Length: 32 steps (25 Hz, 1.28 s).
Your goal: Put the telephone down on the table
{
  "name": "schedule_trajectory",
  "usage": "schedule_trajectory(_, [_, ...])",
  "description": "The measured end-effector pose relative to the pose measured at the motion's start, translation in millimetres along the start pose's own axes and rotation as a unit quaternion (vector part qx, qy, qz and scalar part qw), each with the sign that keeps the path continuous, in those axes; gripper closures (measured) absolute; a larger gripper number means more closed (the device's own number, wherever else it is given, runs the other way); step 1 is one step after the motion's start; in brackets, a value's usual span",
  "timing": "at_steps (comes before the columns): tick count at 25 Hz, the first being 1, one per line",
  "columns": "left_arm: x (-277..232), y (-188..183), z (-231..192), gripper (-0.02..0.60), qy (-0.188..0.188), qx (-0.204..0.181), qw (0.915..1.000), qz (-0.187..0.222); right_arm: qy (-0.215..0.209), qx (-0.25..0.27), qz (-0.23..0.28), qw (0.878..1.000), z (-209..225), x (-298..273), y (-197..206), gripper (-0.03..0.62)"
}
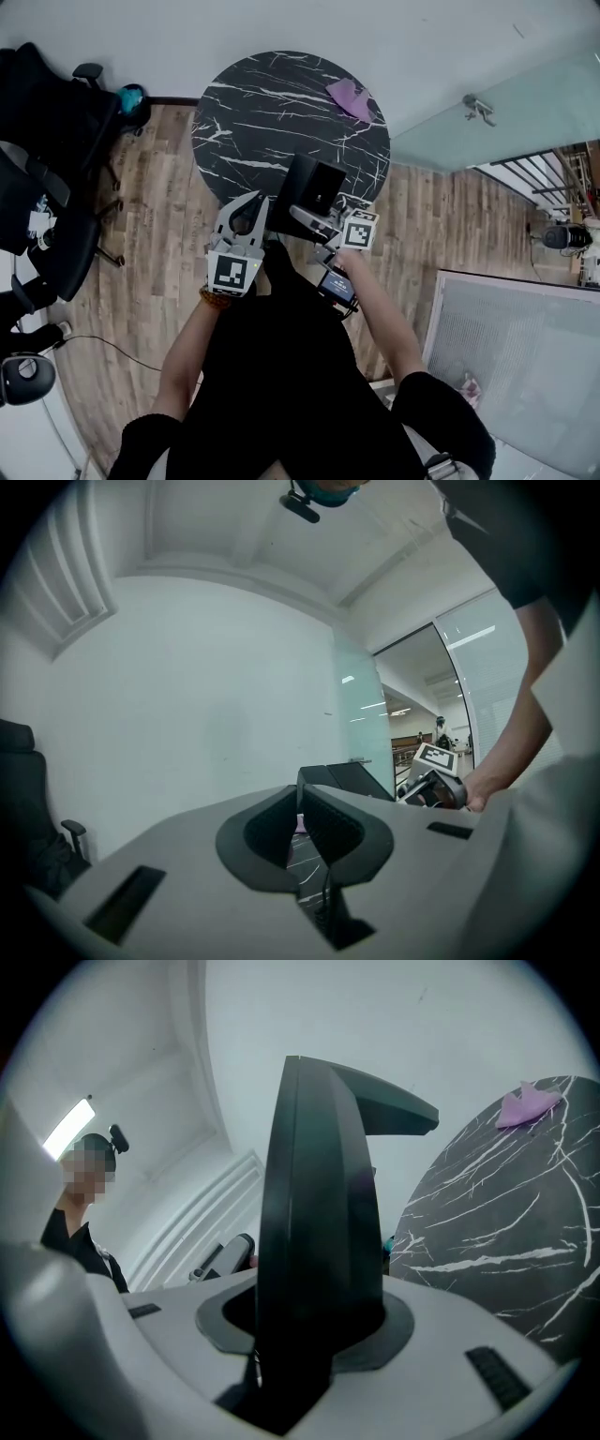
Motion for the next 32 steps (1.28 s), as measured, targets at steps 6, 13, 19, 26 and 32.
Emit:
schedule_trajectory(6, [-20.8,10.4,2.5,0.553,0.019,-0.016,0.9996,-0.016,-0.022,0.007,-0.016,1.0,29.8,-6.7,-18.8,0.418])
schedule_trajectory(13, [-53.8,24.1,-2.2,0.552,-0.017,-0.021,0.9984,-0.049,-0.045,-0.01,-0.04,0.998,63.9,-6.7,-25.8,0.418])
schedule_trajectory(19, [-76.3,43.9,3.2,0.552,-0.034,-0.035,0.996,-0.075,-0.071,-0.014,-0.07,0.995,90.4,-5.2,-22.5,0.418])
schedule_trajectory(26, [-95.0,56.5,18.9,0.552,-0.037,-0.024,0.9955,-0.083,-0.075,-0.037,-0.065,0.994,106.4,0.8,-23.6,0.418])
schedule_trajectory(32, [-103.2,75.5,27.1,0.552,-0.027,-0.019,0.9944,-0.101,-0.063,-0.05,-0.063,0.995,129.8,7.6,-21.0,0.418])
Point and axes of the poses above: the fingertips, and each gripper's own axes: x backward along the fingers, z to its right, y out of its underside, the point moved 1 cm from there along x, backward along the fingers, and after that the axes turned 10 degrees about -y, right-handed, at the moved point
